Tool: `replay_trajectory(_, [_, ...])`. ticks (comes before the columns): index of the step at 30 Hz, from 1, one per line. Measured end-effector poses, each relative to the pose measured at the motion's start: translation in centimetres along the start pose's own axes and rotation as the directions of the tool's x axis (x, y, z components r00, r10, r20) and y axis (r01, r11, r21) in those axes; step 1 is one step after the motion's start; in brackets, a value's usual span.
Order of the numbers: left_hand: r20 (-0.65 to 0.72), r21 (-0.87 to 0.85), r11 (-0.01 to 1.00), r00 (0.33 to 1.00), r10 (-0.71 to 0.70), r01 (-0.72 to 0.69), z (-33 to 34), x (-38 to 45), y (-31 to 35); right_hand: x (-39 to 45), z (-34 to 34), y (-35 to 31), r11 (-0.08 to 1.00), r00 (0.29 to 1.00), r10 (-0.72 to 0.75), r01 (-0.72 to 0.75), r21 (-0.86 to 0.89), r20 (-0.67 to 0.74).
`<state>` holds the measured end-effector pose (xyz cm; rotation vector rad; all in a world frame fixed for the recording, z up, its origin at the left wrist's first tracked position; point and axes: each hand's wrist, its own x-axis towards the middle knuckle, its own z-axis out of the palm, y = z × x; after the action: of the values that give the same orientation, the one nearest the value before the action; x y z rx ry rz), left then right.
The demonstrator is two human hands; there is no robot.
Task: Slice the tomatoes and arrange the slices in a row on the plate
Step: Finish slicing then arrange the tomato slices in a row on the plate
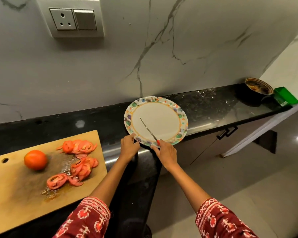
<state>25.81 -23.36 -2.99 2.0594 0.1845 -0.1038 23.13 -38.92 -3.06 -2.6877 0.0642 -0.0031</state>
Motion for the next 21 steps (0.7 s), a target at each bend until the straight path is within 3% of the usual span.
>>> replay_trajectory(6, [0.032,-0.009,0.999,0.999,0.04,-0.04,0.9,1.1,0.9,1.7,-0.3,1.3,1.0,1.0,0.015,-0.015,0.008,0.012])
replay_trajectory(10, [-0.179,-0.02,0.997,0.982,0.065,-0.07,-2.3,-0.1,1.1,1.4,0.4,-0.6,0.994,1.0,0.001,0.0,0.111,-0.011])
replay_trajectory(16, [-0.587,0.037,0.99,0.799,0.132,-0.136,-13.2,-3.2,-3.3,-0.5,3.8,-8.5,0.945,0.996,-0.014,-0.014,0.325,0.084])
replay_trajectory(21, [-0.816,0.032,0.995,0.577,-0.029,0.095,-21.7,-6.8,-9.4,-2.1,7.5,-14.2,0.927,0.983,0.014,-0.081,0.367,0.182])
